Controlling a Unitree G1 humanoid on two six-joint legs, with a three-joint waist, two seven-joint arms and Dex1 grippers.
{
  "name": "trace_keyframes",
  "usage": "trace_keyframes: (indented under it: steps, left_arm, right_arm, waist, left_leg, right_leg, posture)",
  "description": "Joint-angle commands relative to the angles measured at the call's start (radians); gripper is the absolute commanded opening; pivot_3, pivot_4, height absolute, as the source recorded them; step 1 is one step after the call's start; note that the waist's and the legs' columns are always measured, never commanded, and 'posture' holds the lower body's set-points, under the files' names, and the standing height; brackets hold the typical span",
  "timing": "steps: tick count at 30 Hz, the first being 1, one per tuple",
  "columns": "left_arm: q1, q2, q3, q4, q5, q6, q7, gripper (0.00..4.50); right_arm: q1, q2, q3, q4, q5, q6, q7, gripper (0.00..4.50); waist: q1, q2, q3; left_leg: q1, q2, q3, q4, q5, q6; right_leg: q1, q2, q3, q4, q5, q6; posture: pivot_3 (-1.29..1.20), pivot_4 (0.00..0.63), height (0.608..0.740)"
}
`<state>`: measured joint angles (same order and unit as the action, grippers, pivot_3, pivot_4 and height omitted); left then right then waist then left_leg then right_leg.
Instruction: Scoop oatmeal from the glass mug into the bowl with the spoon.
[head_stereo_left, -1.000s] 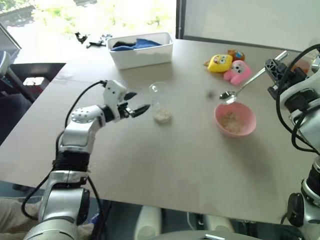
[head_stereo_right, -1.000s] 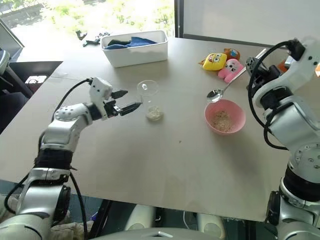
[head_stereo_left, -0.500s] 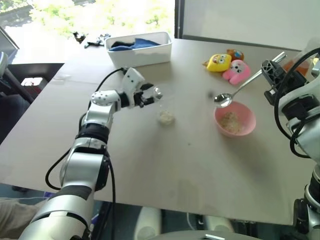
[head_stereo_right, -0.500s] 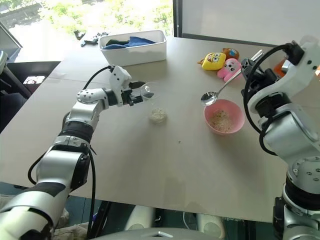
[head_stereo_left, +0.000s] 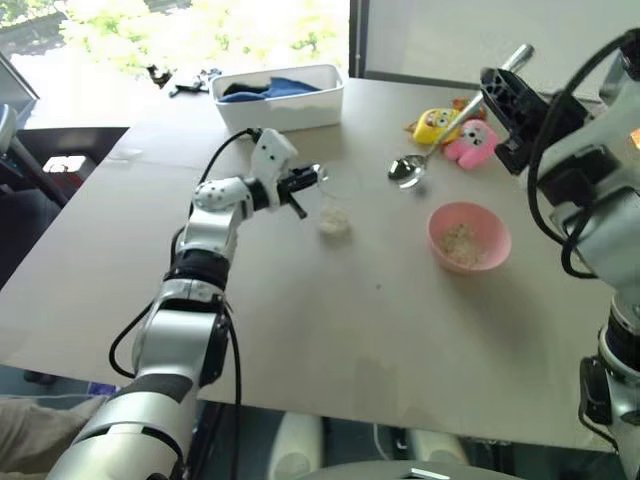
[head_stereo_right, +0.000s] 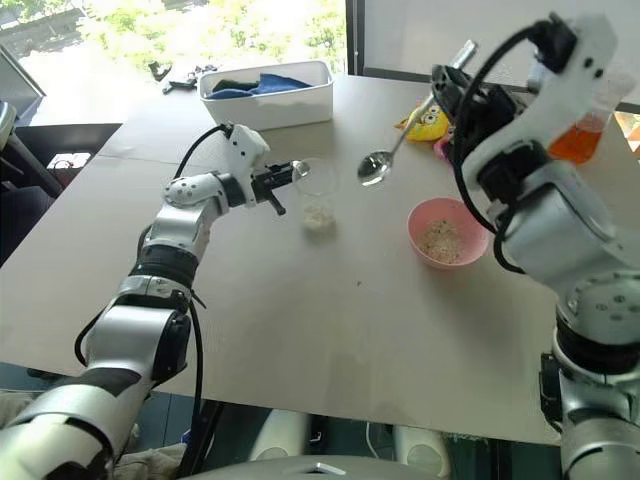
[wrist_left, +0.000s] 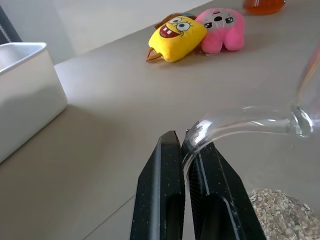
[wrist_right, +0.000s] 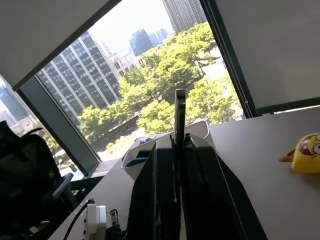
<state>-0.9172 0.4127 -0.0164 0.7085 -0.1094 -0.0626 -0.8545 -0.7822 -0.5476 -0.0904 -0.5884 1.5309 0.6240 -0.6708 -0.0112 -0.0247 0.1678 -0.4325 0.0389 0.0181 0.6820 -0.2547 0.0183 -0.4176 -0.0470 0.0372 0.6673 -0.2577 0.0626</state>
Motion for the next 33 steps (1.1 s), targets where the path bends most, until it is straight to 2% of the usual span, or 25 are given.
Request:
trace_keyframes:
  steps: [1,12,18,20,26,33]
  left_arm:
    - [0.003,-0.030,0.007,-0.189,-0.011,0.039,0.065,0.02]
    - [0.044,-0.071,0.024,-0.417,-0.059,0.209,0.136,0.02]
    - [0.024,-0.119,0.018,-0.443,-0.055,0.288,0.216,0.02]
    - [0.014,-0.145,0.016,-0.442,-0.047,0.298,0.252,0.02]
    - [0.008,-0.182,0.000,-0.445,-0.032,0.296,0.302,0.02]
    - [-0.020,-0.214,0.001,-0.422,-0.029,0.294,0.338,0.02]
  right_arm:
    - [-0.079,0.019,0.042,0.047,-0.098,0.014,0.112,0.00]
    - [-0.099,0.005,0.161,0.102,-0.485,0.074,0.363,0.00]
    - [-0.110,-0.024,0.376,0.102,-0.885,0.026,0.537,0.00]
    - [-0.095,-0.020,0.409,0.106,-0.976,0.009,0.578,0.00]
    - [-0.036,0.022,0.405,0.102,-1.102,0.013,0.661,0.00]
    - [0.033,0.088,0.375,0.097,-1.151,0.062,0.729,0.00]
  waist:
    - [0.001,0.000,0.000]
    - [-0.002,0.000,0.000]
    - [-0.002,0.000,0.000]
    - [-0.002,0.000,0.000]
    - [-0.001,0.000,0.000]
    - [-0.001,0.000,0.000]
  left_leg:
    - [0.000,0.000,0.000,0.000,0.000,0.000]
    - [0.000,0.000,0.000,0.000,0.000,0.000]
    - [0.001,0.000,0.000,0.000,0.000,0.000]
    - [0.000,0.000,-0.001,0.000,0.000,0.000]
    - [0.000,-0.001,-0.001,0.001,0.000,0.000]
    - [0.000,-0.001,-0.001,0.001,0.000,0.000]
  right_leg:
    - [0.000,0.000,0.000,0.000,0.000,0.000]
    - [0.000,0.000,0.000,0.000,0.000,0.000]
    - [0.000,0.000,0.000,0.000,0.000,0.000]
    - [0.000,0.000,0.000,0.000,0.000,0.000]
    - [0.000,0.000,0.000,0.000,0.000,0.000]
    - [0.000,0.000,0.000,0.001,0.000,0.000]
  posture:
    - [0.00,0.150,0.740]
    - [0.00,0.150,0.740]
    - [0.00,0.150,0.740]
    - [0.00,0.150,0.740]
    - [0.00,0.150,0.740]
    - [0.00,0.150,0.740]
